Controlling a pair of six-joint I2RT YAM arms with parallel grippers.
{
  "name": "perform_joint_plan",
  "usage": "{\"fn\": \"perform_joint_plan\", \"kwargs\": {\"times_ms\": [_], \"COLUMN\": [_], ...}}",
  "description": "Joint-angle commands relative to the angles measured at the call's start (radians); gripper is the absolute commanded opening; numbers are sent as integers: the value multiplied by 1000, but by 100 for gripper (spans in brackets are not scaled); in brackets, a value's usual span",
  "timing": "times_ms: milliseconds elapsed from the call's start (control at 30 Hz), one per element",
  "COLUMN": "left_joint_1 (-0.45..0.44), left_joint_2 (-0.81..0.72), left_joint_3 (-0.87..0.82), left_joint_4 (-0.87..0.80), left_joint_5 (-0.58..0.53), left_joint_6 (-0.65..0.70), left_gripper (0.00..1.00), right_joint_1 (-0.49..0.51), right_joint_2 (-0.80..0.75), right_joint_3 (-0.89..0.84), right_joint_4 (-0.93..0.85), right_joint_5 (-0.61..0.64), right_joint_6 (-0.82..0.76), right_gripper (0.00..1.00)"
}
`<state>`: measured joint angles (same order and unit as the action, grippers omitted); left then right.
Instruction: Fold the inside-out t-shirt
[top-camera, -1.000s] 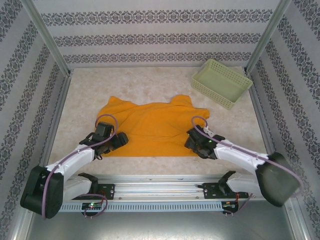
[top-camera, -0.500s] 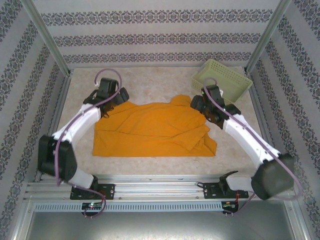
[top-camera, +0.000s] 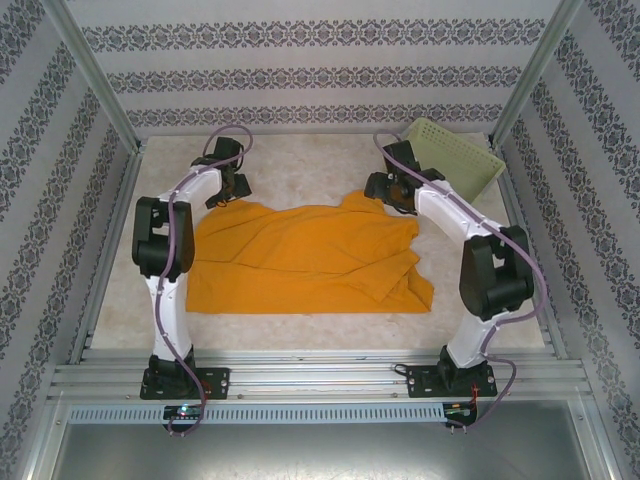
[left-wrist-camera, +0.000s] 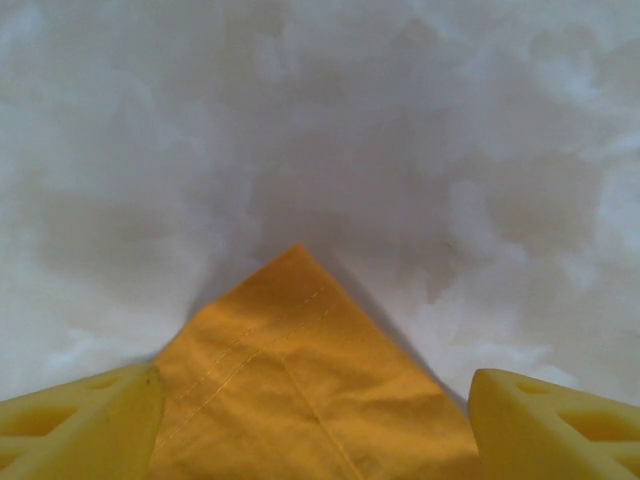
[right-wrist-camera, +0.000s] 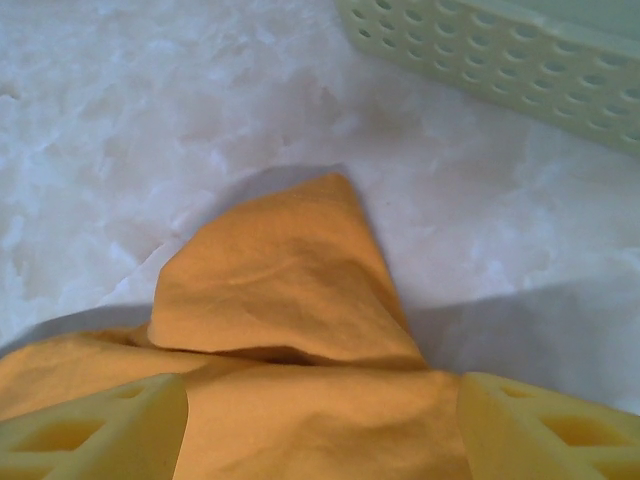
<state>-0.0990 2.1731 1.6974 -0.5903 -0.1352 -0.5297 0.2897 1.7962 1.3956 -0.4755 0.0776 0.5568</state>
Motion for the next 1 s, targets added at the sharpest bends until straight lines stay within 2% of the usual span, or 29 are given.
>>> {"fn": "perform_joint_plan", "kwargs": {"times_ms": [0, 167, 333, 567, 667, 767, 800, 967], "left_joint_1": [20, 39, 49, 77, 88, 99, 103, 140], "left_joint_2": [36, 96, 117, 82, 53, 17, 2, -79], "left_joint_3": [65, 97, 99, 54, 27, -2, -16, -69], "left_joint_4": [-75, -88, -82, -54, -35, -20, -8, 14], "left_joint_5": [-8, 45, 80, 111, 131, 149, 161, 176], "left_joint_6": [35, 31, 26, 18, 13, 4, 1, -17], "left_gripper": [78, 64, 45, 21, 10, 4, 3, 0], "right_joint_1": [-13, -27, -32, -36, -34, -29, -28, -30], "right_joint_2": [60, 170, 276, 452, 520, 563, 570, 539], "right_joint_3": [64, 151, 250, 440, 519, 572, 580, 600], "right_joint_4": [-34, -82, -114, -208, -251, -277, -277, -282], "right_joint_5": [-14, -10, -21, -23, -38, -57, -61, 14], "right_joint_6": [-44, -45, -46, -29, -26, -28, -29, -54], "right_gripper": [71, 72, 71, 71, 67, 56, 50, 6]}}
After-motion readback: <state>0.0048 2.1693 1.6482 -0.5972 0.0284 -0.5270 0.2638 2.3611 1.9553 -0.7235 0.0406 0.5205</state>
